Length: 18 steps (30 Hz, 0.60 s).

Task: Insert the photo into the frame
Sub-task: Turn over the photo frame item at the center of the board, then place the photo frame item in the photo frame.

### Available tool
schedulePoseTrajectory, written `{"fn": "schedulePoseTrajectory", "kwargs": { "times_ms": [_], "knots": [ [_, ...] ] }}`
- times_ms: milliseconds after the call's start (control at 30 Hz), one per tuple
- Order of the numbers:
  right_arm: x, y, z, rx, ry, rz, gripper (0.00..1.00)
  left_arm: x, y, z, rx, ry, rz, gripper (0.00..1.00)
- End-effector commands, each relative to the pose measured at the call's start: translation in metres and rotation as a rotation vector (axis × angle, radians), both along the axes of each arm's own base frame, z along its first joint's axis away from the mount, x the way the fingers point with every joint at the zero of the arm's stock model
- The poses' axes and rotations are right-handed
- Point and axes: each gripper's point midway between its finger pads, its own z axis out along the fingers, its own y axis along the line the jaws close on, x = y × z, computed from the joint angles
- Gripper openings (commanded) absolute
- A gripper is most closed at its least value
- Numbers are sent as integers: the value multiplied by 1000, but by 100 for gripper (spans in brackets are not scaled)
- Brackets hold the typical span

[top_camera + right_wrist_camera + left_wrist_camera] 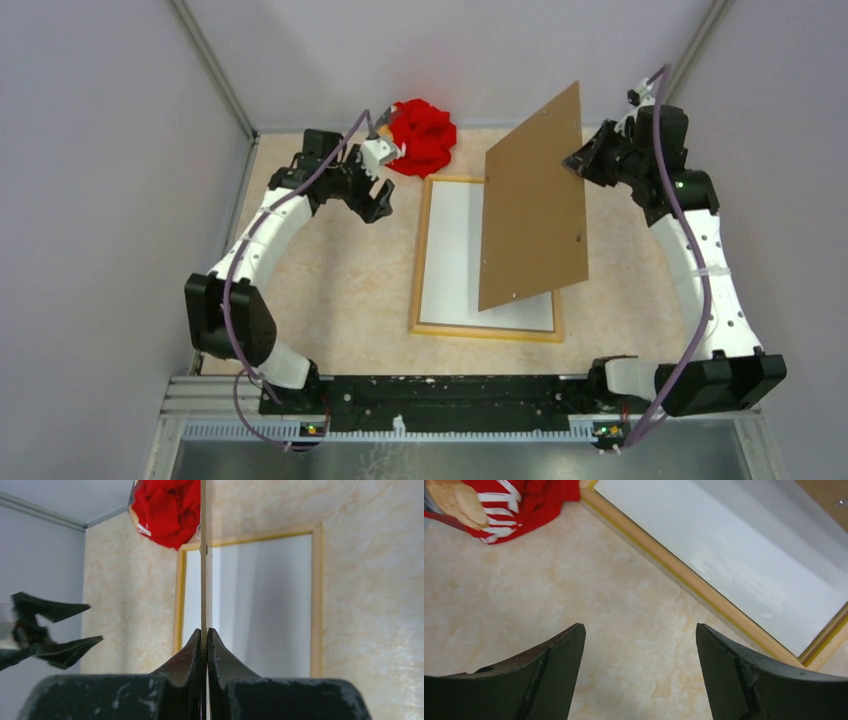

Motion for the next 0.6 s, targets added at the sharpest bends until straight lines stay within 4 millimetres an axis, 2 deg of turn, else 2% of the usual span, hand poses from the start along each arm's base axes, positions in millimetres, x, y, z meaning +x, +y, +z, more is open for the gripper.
{"fn": "schedulePoseTrajectory", "kwargs": {
  "times_ms": [0, 233, 367, 567],
  "knots": [
    [-19, 18, 45, 227, -108, 100, 0, 2, -23, -25, -103, 105, -7, 87],
    [-14, 18, -7, 368, -46, 129, 0, 1, -22, -57, -95, 127, 1, 88],
    [-10, 25, -25, 412, -65, 164, 0, -6, -18, -77, -81, 164, 15, 88],
    [-1, 27, -52, 434, -79, 191, 0, -10, -15, -86, -61, 200, 20, 87]
  ]
}}
